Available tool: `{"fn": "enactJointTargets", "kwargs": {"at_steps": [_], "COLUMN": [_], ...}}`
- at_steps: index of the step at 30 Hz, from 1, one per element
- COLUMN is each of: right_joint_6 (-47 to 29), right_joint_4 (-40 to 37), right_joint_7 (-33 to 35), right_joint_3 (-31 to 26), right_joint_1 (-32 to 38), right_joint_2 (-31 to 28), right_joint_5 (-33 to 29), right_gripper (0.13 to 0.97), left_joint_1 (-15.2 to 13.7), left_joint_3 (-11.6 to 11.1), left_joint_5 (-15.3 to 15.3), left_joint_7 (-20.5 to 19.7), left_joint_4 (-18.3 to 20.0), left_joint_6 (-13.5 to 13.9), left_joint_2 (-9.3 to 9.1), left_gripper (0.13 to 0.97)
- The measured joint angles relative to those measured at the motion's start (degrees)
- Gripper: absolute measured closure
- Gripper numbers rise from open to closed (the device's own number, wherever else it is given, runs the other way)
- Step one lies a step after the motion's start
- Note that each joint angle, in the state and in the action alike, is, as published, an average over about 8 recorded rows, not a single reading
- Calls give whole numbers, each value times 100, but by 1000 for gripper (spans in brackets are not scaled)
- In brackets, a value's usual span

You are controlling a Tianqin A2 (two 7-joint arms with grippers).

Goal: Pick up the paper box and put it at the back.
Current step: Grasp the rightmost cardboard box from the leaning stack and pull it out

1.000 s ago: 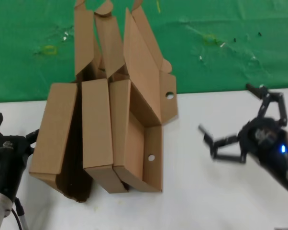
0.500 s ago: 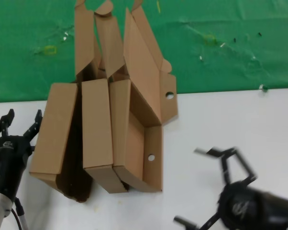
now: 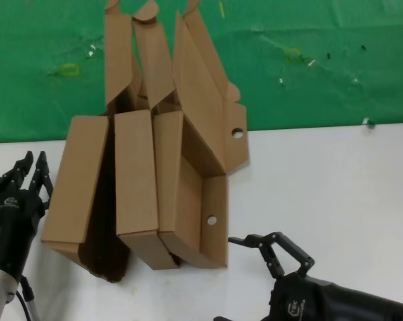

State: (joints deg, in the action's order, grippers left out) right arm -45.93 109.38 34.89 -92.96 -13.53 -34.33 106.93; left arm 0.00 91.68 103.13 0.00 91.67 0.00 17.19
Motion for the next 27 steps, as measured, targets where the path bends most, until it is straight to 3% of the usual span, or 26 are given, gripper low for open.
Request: {"fn": "enactJointTargets", "kwargs": {"at_steps": [4, 12, 16, 24, 27], "right_joint_6": [145, 405, 473, 572, 613], "right_joint_4": [-17, -102, -179, -389, -513], "right_joint_7": [-72, -164, -189, -220, -228], "right_joint_3": [-119, -272, -343, -524, -598], "right_joint_1": [48, 120, 175, 366, 484], "right_joint_2": [-3, 22, 45, 123, 192], "right_joint_5": [-114, -251, -272, -333, -350], "right_gripper": [260, 433, 433, 657, 699], "left_joint_1": [0, 0, 0, 0, 0], "left_joint_3": [0, 0, 0, 0, 0], "left_joint_5": [0, 0, 0, 0, 0], "left_joint_7": [0, 0, 0, 0, 0], "left_joint_4": [0, 0, 0, 0, 0], "left_joint_6": [0, 0, 0, 0, 0], "left_joint_2": [0, 0, 0, 0, 0], "left_gripper": [870, 934, 953, 954, 954]}}
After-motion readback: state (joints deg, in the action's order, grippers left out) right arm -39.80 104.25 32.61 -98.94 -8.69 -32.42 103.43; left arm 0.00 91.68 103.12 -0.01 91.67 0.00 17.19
